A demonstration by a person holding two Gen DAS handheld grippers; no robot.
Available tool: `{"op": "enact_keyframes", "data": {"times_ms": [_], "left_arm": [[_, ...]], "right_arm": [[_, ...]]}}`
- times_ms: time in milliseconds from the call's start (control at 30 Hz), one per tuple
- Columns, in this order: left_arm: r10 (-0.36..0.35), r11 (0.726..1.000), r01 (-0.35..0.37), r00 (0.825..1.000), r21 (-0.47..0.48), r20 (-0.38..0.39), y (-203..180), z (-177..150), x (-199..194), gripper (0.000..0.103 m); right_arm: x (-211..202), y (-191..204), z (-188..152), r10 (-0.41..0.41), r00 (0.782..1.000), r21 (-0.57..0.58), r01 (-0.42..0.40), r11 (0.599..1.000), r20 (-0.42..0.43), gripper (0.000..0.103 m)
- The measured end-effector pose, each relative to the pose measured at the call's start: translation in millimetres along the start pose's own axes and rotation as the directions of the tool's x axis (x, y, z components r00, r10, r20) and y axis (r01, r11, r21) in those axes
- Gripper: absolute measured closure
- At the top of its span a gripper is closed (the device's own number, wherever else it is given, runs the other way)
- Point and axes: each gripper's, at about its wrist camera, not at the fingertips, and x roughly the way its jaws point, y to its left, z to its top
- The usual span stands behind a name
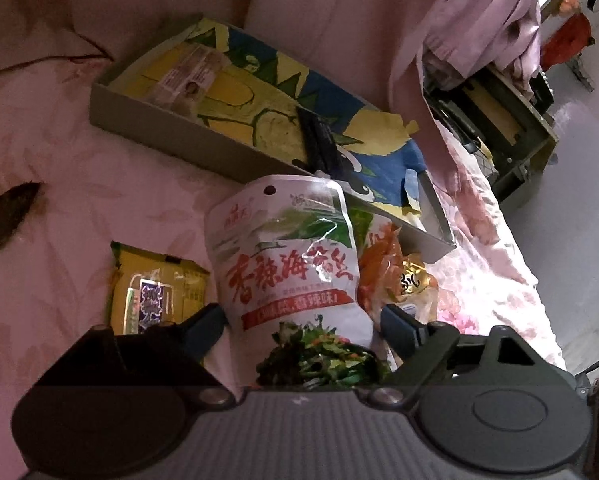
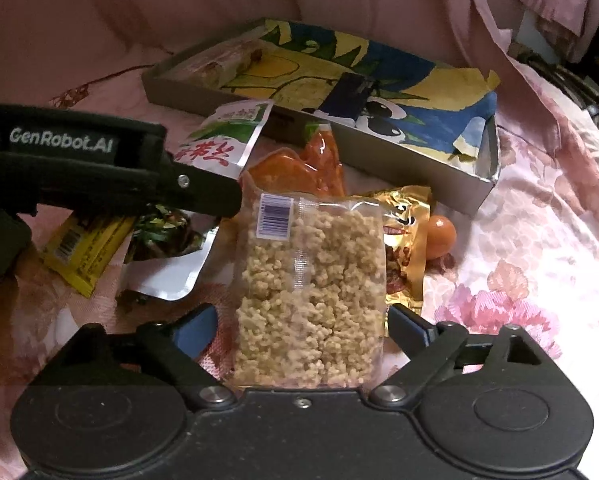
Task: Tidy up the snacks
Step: 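Grasp the white seaweed bag with the left tool while the right tool grasps the puffed-grain bag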
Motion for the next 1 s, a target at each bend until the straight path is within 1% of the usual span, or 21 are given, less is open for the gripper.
{"op": "enact_keyframes", "data": {"times_ms": [133,200,267,333,533,800,1000], "left_arm": [[-0.001,1.000,0.001,1.000,0.003,0.003,-0.4,-0.5,1.0,0.017],[0.001,1.000,-0.001,1.000,0.009,0.006,-0.9,-1.2,1.9,0.018],[0.004,1.000,-0.004,1.000,0.008,0.005,-0.9,-1.2,0.9,0.021],[0.001,1.000,-0.001,1.000,-0.005,0.000,-0.4,-0.6,-0.1,0.027],[0.006,1.000,-0.007,1.000,-0.023,-0.022,-1.7,-1.1,-4.1,0.039],[0.050,0.999,-0.050,0.998,-0.003,-0.045,-11.1,-7.7,-17.3,0.049],[0.052,0.998,-0.053,0.998,-0.020,-0.034,-11.4,-10.6,-28.2,0.055]], "right_arm": [[-0.5,-3.9,0.2,0.014,1.000,0.032,-0.014,0.999,-0.001,0.018],[-1.4,-4.3,0.7,0.006,1.000,0.037,-0.006,0.999,0.003,0.025],[-2.0,-7.2,1.5,0.006,1.000,0.055,-0.006,0.998,0.004,0.029],[-1.6,-8.8,1.5,0.012,1.000,0.070,-0.012,0.997,0.004,0.029],[-4.6,-5.0,0.8,0.013,1.000,0.071,-0.013,0.997,-0.003,0.030],[-13.5,-3.3,-3.8,0.008,1.000,0.100,-0.007,0.995,-0.001,0.030],[-22.1,-4.3,-6.4,-0.030,0.999,0.100,0.028,0.995,0.016,0.030]]}}
